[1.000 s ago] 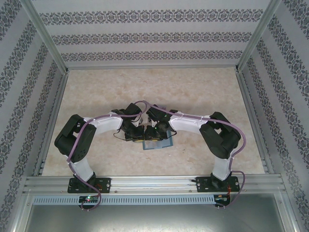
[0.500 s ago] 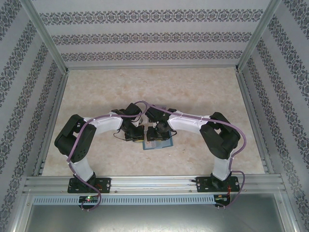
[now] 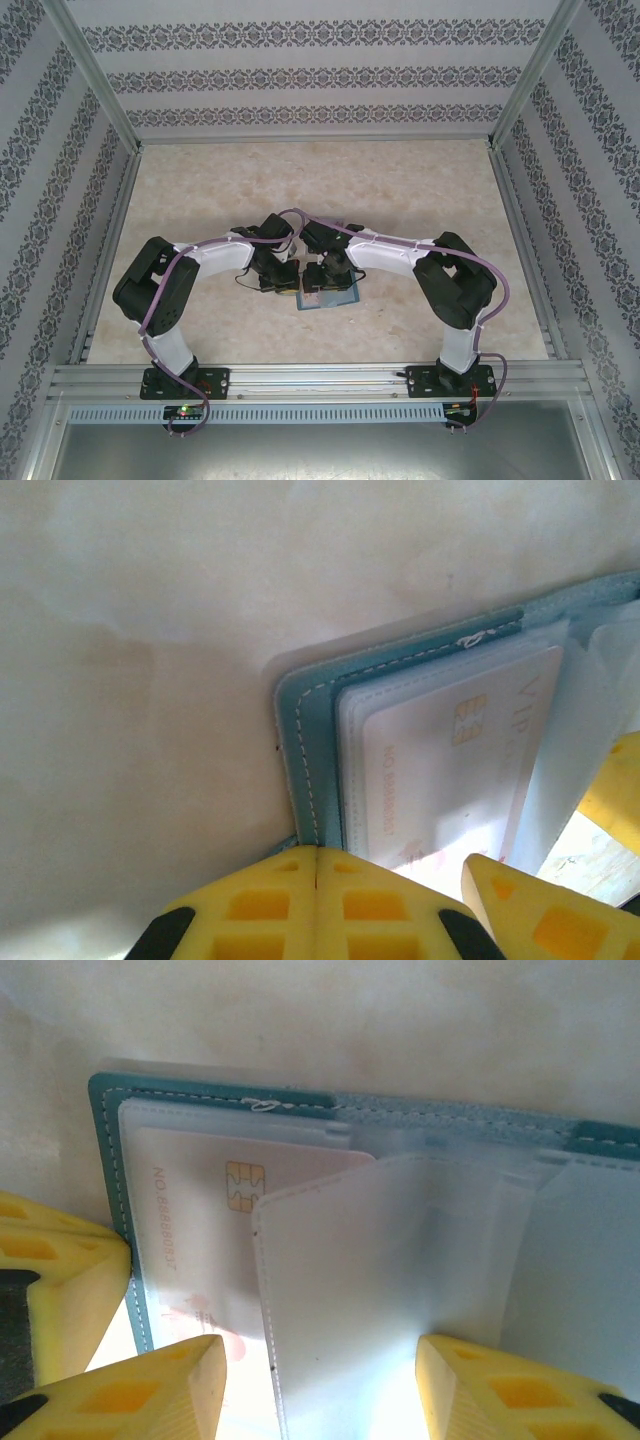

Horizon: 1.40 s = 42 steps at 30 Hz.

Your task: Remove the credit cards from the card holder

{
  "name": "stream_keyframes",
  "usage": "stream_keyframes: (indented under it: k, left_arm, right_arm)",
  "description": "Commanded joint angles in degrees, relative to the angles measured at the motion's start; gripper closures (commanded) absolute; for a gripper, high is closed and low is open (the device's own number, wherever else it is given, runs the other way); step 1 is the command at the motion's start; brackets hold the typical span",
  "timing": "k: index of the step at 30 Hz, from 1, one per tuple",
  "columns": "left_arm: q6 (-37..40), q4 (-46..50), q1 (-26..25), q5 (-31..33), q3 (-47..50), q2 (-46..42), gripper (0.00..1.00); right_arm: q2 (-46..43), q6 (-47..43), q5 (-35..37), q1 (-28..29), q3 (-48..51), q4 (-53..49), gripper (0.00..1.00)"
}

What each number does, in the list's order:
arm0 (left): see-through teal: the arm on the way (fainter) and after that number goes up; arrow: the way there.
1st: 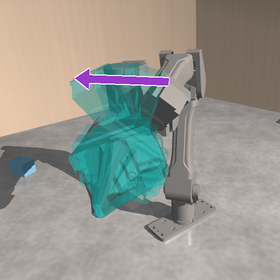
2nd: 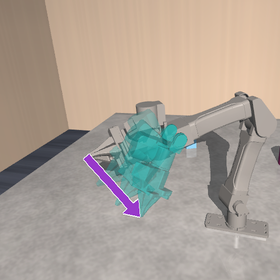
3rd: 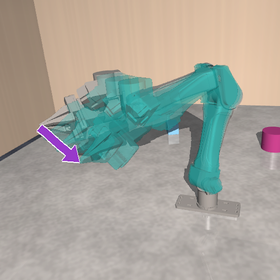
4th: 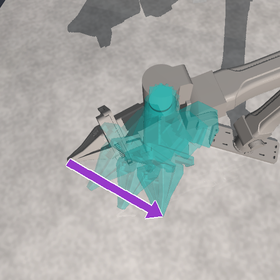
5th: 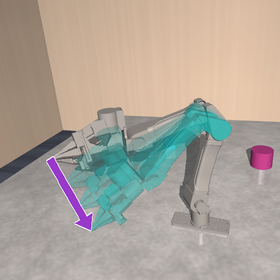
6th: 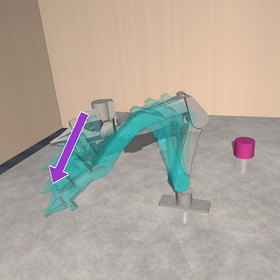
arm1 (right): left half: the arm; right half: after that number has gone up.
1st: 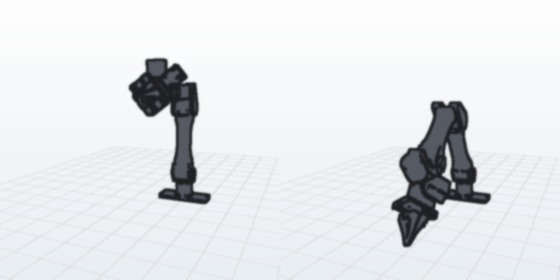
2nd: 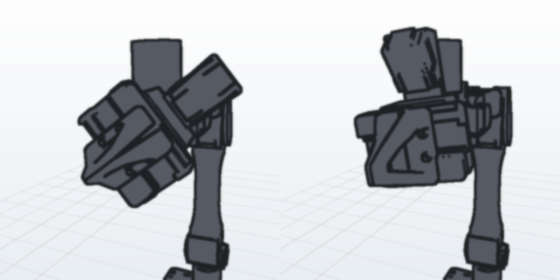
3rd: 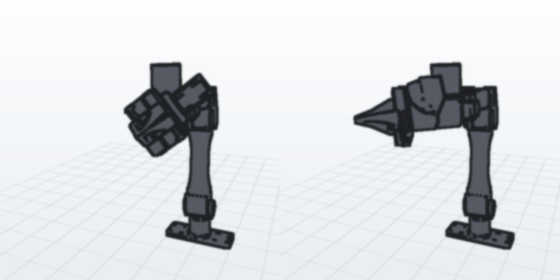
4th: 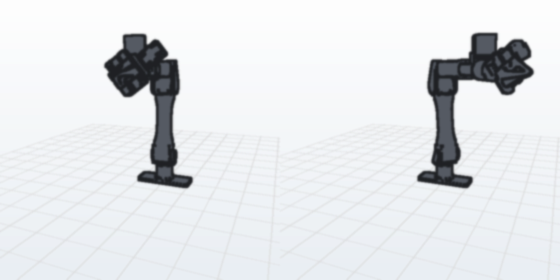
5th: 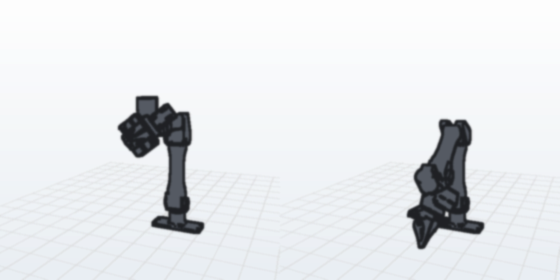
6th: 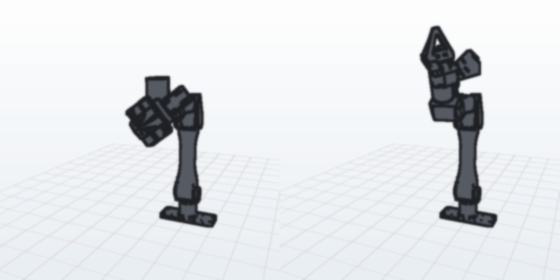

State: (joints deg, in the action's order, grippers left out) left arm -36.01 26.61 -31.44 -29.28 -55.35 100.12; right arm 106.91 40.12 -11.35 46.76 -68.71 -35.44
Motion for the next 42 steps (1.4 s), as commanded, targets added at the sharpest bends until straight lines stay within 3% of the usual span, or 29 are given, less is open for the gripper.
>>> stream_keyframes:
  k: [1,7,17,27,42]
  left_arm:
    - [0.5,-0.4,-0.6,0.3,1.3,1.2,1.00]
    - [0.5,-0.6,-0.6,0.2,1.4,1.2,1.00]
    - [0.5,-0.8,-0.6,-0.1,1.3,1.3,1.00]
    - [0.4,-0.4,-0.6,0.3,1.0,1.3,1.00]
    - [0.8,0.8,-0.6,0.4,-0.1,1.4,1.00]
  right_arm:
    - [2.0,-1.1,2.4,0.7,-0.6,-3.1,0.46]
    - [2.5,-0.8,2.9,0.7,-0.5,-3.1,0.48]
    - [1.0,-1.3,4.1,0.5,-0.9,-4.0,0.73]
    - [-1.8,-1.3,3.8,0.5,-1.4,-4.7,0.86]
    - [-7.1,-3.5,2.9,-1.5,-1.4,-7.9,0.90]
